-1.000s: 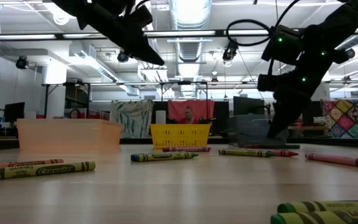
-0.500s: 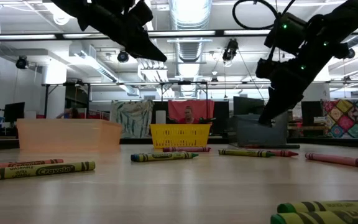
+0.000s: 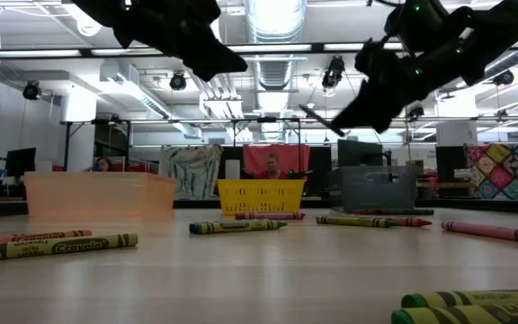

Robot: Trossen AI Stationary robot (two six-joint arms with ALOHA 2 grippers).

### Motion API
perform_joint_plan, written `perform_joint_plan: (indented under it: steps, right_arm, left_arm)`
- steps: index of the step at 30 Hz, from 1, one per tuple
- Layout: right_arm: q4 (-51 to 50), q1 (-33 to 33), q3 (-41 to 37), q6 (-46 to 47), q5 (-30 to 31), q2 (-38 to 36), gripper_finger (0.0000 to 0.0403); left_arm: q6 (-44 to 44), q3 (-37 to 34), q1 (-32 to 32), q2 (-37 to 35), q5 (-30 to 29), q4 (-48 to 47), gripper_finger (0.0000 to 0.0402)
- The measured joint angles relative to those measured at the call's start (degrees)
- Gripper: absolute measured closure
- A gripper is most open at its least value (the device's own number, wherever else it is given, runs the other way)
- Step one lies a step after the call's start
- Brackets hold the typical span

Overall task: Sort crayons
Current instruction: Put the blue crayon into the orange bin

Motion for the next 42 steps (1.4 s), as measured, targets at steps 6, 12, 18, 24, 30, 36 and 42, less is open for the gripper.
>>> perform_joint_plan:
  steps: [6, 12, 18, 24, 30, 36, 42]
  right_arm:
    - [9.03, 0.0, -0.02, -3.73, -0.65, -0.01, 0.0394]
    - [14.64, 0.0, -0.02, -5.63, -0.65, 0.0, 0.0394]
    - [18.32, 0.0, 0.2, -6.58, -0.65, 0.02, 0.0394]
    - [21.65, 0.0, 0.29, -6.95, -0.96, 0.02, 0.0394]
    - [21.95, 0.13, 0.31, -7.06, -0.98, 0.02, 0.0394]
    - [21.8, 0.13, 0.28, -7.55, -0.98, 0.02, 0.0394]
    - [21.86, 0.13, 0.28, -7.98, -0.98, 0.02, 0.0394]
  left_arm:
    - [-3.22, -4.25, -0.01, 0.0, 0.02, 10.44, 0.0281]
    - [-4.74, -9.78, -0.02, 0.0, 0.02, 23.8, 0.0236]
    - [-5.76, -12.55, -0.06, 0.02, -0.03, 32.41, 0.0229]
    - [-7.0, -12.53, -0.45, 2.63, 1.14, 35.29, 0.0232]
    - [-9.26, -11.24, -0.79, 8.65, 1.41, 41.75, 0.0233]
    - [-9.48, -8.8, -0.79, 12.52, 1.39, 42.63, 0.0233]
    - [-9.76, -7.33, -0.8, 14.23, 2.63, 43.77, 0.0233]
